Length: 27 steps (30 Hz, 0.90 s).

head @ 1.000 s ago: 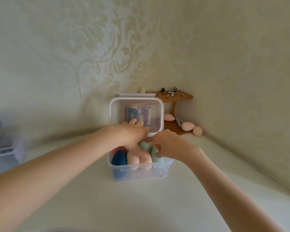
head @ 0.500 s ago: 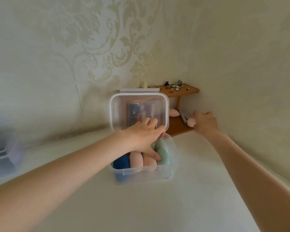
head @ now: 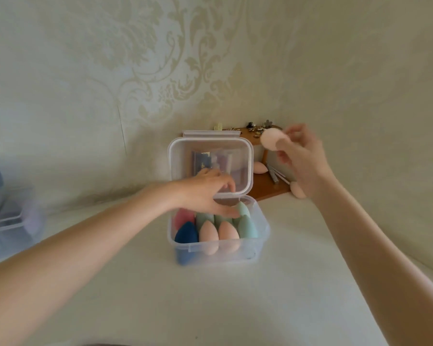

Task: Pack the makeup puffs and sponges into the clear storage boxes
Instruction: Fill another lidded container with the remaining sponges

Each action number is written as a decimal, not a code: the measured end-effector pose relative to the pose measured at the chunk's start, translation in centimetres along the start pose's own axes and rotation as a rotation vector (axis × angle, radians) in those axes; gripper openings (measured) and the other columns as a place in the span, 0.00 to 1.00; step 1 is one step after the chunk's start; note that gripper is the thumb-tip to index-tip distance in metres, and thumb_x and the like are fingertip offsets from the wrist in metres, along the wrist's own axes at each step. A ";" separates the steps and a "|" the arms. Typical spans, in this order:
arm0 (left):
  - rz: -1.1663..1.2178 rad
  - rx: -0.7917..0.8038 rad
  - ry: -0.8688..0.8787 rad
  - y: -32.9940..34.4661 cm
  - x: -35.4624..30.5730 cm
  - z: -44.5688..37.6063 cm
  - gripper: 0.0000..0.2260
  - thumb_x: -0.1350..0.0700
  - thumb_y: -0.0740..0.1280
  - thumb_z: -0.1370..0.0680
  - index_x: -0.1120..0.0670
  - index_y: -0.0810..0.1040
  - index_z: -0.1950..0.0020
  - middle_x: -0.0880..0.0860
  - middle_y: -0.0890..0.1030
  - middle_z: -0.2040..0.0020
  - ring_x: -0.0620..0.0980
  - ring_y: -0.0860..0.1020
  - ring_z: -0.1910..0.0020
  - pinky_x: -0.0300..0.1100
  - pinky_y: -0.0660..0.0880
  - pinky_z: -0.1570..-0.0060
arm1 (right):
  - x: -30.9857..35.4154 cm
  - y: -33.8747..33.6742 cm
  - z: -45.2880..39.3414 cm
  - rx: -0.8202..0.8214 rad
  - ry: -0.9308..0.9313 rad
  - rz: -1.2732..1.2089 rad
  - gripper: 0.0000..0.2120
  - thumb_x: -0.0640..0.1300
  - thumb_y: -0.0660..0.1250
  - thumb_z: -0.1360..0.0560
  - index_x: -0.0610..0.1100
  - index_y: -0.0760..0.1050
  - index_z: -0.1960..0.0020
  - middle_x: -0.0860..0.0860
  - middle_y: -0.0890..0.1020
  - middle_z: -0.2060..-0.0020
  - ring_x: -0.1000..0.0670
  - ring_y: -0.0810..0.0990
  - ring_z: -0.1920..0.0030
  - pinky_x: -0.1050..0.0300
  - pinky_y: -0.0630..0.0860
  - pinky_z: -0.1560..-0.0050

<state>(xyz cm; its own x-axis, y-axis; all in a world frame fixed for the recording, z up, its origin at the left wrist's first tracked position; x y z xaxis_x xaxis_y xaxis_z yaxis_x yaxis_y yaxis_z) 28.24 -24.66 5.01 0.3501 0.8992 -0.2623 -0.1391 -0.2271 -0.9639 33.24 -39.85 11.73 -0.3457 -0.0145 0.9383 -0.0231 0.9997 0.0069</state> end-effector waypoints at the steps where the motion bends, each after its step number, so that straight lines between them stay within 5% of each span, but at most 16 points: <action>1: -0.006 0.010 0.000 -0.4 0.5 0.8 0.22 0.40 0.68 0.29 0.47 0.70 0.40 0.49 0.68 0.42 0.49 0.65 0.38 0.47 0.67 0.35 | -0.3 2.3 1.2 0.176 0.047 -0.113 0.11 0.30 0.62 0.27 0.45 0.71 0.58 0.48 0.75 0.60 0.50 0.72 0.68 0.66 0.70 0.74; 5: 0.041 0.105 0.003 -0.3 2.0 3.8 0.17 0.46 0.73 0.30 0.50 0.76 0.45 0.49 0.75 0.47 0.49 0.73 0.44 0.44 0.72 0.41 | -2.9 10.2 8.1 0.870 0.330 -0.214 0.09 0.34 0.63 0.29 0.44 0.77 0.53 0.49 0.81 0.60 0.52 0.76 0.62 0.64 0.75 0.63; 8: -0.092 0.137 -0.036 0.3 2.9 4.5 0.18 0.48 0.73 0.31 0.53 0.79 0.45 0.53 0.79 0.47 0.54 0.76 0.46 0.45 0.74 0.47 | -6.1 13.0 11.3 1.092 0.477 0.011 0.11 0.39 0.63 0.29 0.42 0.76 0.47 0.47 0.80 0.53 0.50 0.78 0.53 0.62 0.77 0.51; 13: -0.215 0.148 -0.052 1.7 3.0 4.6 0.17 0.50 0.69 0.28 0.56 0.77 0.42 0.56 0.76 0.40 0.47 0.65 0.48 0.32 0.65 0.58 | -8.6 14.4 11.2 0.993 0.593 0.119 0.10 0.43 0.63 0.22 0.38 0.75 0.47 0.42 0.76 0.54 0.51 0.75 0.59 0.61 0.73 0.54; 16: -0.264 0.106 -0.075 1.7 3.7 4.3 0.13 0.52 0.68 0.28 0.56 0.79 0.47 0.56 0.73 0.44 0.47 0.68 0.48 0.41 0.71 0.49 | -9.0 14.1 11.0 0.943 0.598 0.165 0.15 0.41 0.61 0.21 0.32 0.72 0.39 0.40 0.75 0.51 0.50 0.75 0.58 0.60 0.74 0.53; 18: -0.316 0.041 -0.076 1.4 3.9 4.0 0.10 0.52 0.67 0.27 0.58 0.79 0.52 0.53 0.70 0.50 0.51 0.73 0.51 0.43 0.71 0.55 | -9.1 14.3 11.2 0.977 0.567 0.243 0.16 0.40 0.62 0.22 0.33 0.72 0.37 0.41 0.76 0.48 0.50 0.76 0.55 0.61 0.76 0.52; 22: -0.335 -0.075 -0.108 1.0 4.1 3.8 0.10 0.55 0.63 0.25 0.61 0.76 0.59 0.51 0.67 0.57 0.53 0.70 0.62 0.41 0.61 0.69 | -8.4 15.3 11.6 1.036 0.417 0.479 0.03 0.40 0.65 0.23 0.42 0.76 0.51 0.45 0.76 0.54 0.54 0.76 0.59 0.65 0.76 0.55; 27: -0.294 -0.098 -0.100 1.2 4.4 3.8 0.16 0.55 0.64 0.25 0.54 0.65 0.71 0.52 0.66 0.55 0.54 0.71 0.64 0.39 0.58 0.72 | -7.5 15.5 11.7 1.078 0.309 0.636 0.04 0.39 0.67 0.25 0.47 0.76 0.56 0.54 0.78 0.61 0.58 0.77 0.61 0.73 0.73 0.64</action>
<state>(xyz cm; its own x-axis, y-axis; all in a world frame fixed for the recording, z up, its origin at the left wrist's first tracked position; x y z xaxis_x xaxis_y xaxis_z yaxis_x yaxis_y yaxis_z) 26.10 -19.52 2.89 0.2681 0.9629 0.0291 0.0465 0.0173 -0.9988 24.50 -24.43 0.78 -0.3483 0.6056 0.7155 -0.7271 0.3072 -0.6139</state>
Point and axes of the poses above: each hand's wrist, its own z-axis away from the middle knuckle, its own y-axis out of the palm, x = y × z, the point moved 10 cm from there along -z, towards the middle knuckle
